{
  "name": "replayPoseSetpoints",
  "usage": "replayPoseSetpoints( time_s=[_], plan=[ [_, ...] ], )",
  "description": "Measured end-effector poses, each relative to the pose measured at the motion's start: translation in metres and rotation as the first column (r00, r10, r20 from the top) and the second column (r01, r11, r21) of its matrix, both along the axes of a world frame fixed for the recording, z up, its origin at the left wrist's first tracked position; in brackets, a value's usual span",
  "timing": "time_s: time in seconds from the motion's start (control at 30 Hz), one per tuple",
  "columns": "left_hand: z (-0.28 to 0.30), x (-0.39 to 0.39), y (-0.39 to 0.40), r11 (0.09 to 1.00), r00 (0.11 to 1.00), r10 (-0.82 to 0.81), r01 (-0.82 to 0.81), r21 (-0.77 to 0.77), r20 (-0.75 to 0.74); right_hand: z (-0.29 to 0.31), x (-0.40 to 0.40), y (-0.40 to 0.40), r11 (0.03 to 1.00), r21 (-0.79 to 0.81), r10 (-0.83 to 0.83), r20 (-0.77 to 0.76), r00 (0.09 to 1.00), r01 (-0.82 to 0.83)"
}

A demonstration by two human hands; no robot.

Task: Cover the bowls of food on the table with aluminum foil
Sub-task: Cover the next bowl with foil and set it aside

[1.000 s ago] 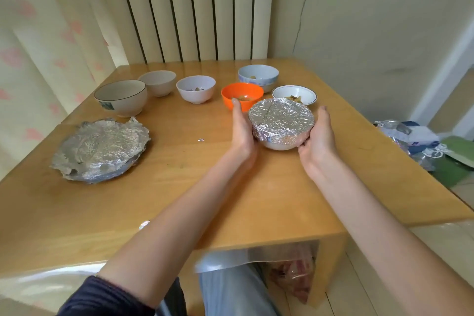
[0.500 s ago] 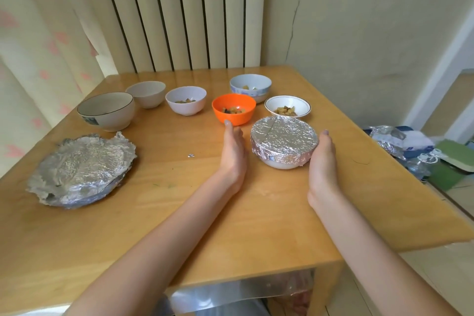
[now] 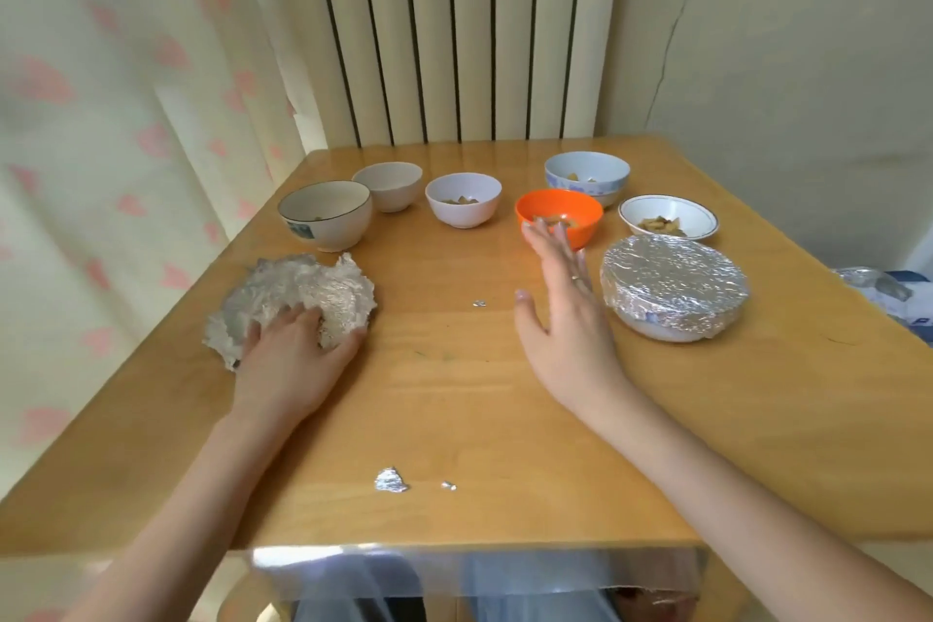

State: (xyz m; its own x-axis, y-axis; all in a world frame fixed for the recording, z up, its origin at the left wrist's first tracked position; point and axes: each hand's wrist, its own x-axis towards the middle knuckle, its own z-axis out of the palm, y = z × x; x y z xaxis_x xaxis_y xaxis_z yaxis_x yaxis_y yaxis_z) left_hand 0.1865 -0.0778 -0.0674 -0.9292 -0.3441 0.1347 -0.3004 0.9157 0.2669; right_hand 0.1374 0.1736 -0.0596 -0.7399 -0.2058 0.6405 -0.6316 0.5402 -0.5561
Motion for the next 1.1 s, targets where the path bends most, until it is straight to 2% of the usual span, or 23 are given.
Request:
replayPoseSetpoints(
  time_s=[0.1, 0.23, 0.3, 0.4, 0.43, 0.57, 0.67, 0.83, 0.9, 0.97, 1.03, 1.1],
  plan=[
    [-0.002, 0.005, 0.001, 0.994, 0.995, -0.073, 0.078, 0.077, -0.075, -0.005, -0.010, -0.032, 0.989, 0.079, 0.119, 0.089, 0.989, -0.126],
    [0.002, 0.006, -0.004, 0.982, 0.968, -0.092, 0.127, 0.140, -0.235, -0.009, -0.019, -0.067, 0.984, 0.063, 0.150, 0.216, 0.965, -0.168],
    [0.002, 0.006, -0.008, 0.970, 0.962, -0.141, 0.181, 0.162, -0.232, -0.010, -0.022, -0.082, 0.978, 0.053, 0.180, 0.272, 0.945, -0.202],
    [-0.003, 0.004, -0.013, 0.952, 0.955, -0.261, 0.279, 0.126, -0.144, -0.009, -0.024, -0.103, 0.948, 0.045, 0.283, 0.329, 0.901, -0.315],
    [-0.004, 0.003, -0.015, 0.948, 0.947, -0.274, 0.295, 0.122, -0.167, -0.010, -0.024, -0.107, 0.937, 0.049, 0.308, 0.347, 0.886, -0.345],
    [-0.004, 0.005, -0.018, 0.947, 0.884, -0.166, 0.267, 0.178, -0.437, -0.019, -0.030, -0.105, 0.899, 0.111, 0.359, 0.370, 0.857, -0.424],
    [-0.008, 0.004, -0.020, 0.926, 0.799, -0.121, 0.305, 0.224, -0.589, -0.021, -0.036, -0.105, 0.905, 0.097, 0.377, 0.269, 0.886, -0.414],
    [-0.004, 0.005, -0.015, 0.873, 0.692, -0.218, 0.454, 0.180, -0.688, -0.011, -0.039, -0.101, 0.942, -0.067, 0.333, 0.058, 0.941, -0.329],
    [0.003, 0.009, -0.013, 0.839, 0.661, -0.084, 0.450, 0.305, -0.745, -0.006, -0.040, -0.095, 0.940, -0.200, 0.287, 0.025, 0.958, -0.276],
    [0.012, 0.010, -0.013, 0.801, 0.631, 0.111, 0.401, 0.445, -0.768, 0.004, -0.040, -0.088, 0.897, -0.404, 0.223, 0.061, 0.973, -0.180],
    [0.024, -0.001, -0.019, 0.808, 0.671, 0.222, 0.280, 0.519, -0.708, 0.011, -0.045, -0.080, 0.832, -0.553, 0.121, 0.099, 0.988, -0.047],
    [0.032, -0.026, -0.032, 0.871, 0.752, 0.209, 0.148, 0.469, -0.625, 0.012, -0.054, -0.073, 0.790, -0.607, 0.042, 0.185, 0.982, 0.081]
  ],
)
